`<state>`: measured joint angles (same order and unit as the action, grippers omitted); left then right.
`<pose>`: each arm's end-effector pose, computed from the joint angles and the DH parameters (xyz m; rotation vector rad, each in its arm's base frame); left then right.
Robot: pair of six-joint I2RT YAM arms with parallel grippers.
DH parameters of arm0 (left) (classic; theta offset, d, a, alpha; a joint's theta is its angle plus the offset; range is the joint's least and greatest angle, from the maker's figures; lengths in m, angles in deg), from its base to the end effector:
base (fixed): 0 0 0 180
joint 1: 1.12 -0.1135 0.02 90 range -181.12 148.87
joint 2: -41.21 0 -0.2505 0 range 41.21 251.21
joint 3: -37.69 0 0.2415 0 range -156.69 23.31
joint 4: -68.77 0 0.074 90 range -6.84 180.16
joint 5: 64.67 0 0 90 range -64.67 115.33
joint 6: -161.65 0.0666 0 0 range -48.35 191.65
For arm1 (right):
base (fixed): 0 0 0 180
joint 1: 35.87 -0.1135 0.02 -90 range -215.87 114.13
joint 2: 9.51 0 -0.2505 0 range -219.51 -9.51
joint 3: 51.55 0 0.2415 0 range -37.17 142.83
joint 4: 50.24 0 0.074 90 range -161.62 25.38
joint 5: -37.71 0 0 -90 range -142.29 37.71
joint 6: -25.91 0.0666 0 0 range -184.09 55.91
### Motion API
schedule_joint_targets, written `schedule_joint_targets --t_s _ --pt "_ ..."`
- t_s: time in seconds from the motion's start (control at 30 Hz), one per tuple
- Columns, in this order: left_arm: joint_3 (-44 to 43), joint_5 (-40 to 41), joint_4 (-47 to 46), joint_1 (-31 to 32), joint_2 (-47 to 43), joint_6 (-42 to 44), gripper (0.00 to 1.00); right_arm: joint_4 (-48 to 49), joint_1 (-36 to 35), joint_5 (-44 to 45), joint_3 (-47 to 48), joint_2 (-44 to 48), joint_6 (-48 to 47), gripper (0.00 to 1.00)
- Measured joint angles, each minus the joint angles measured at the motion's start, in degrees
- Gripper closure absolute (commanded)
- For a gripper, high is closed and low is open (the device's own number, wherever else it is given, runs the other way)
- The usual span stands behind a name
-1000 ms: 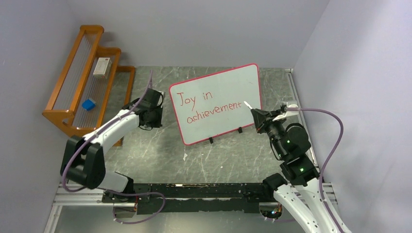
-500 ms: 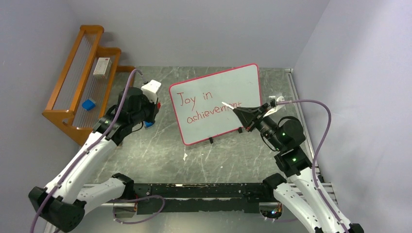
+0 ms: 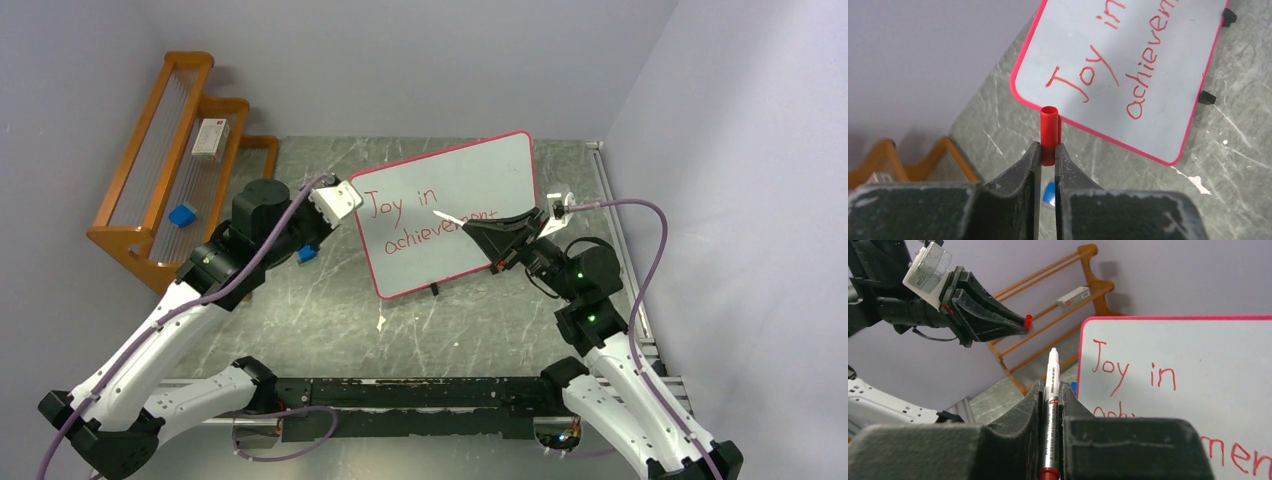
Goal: Write a sentence on the whiteboard
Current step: Close the whiteboard marker at the center of the board.
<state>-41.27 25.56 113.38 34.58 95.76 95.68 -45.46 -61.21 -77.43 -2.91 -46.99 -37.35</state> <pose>0.1842 -0.1320 0.3688 0.9565 1.6712 -0.1327 0.1571 0.1057 0.3495 -0.3795 1.3441 1.0477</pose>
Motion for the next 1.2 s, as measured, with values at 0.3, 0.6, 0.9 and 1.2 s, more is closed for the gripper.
schedule_joint_targets --t_s 0.3,0.6,0.9,1.2 --pt "-0.63 -3.15 -1.99 6.27 0.72 15.61 0.95 6.16 0.0 -3.63 -0.11 -2.4 1.75 1.0" --pt "-1.9 -3.21 -2.67 11.8 1.81 27.67 0.95 11.39 0.0 -7.52 -0.11 -5.99 4.31 1.0" --pt "-6.25 -0.68 -0.09 17.51 4.61 32.59 0.95 15.34 -0.02 -10.43 -0.11 -8.72 7.13 1.0" --pt "-7.37 4.24 1.75 21.22 7.58 34.47 0.95 16.76 -0.02 -11.96 -0.11 -8.92 7.78 1.0"
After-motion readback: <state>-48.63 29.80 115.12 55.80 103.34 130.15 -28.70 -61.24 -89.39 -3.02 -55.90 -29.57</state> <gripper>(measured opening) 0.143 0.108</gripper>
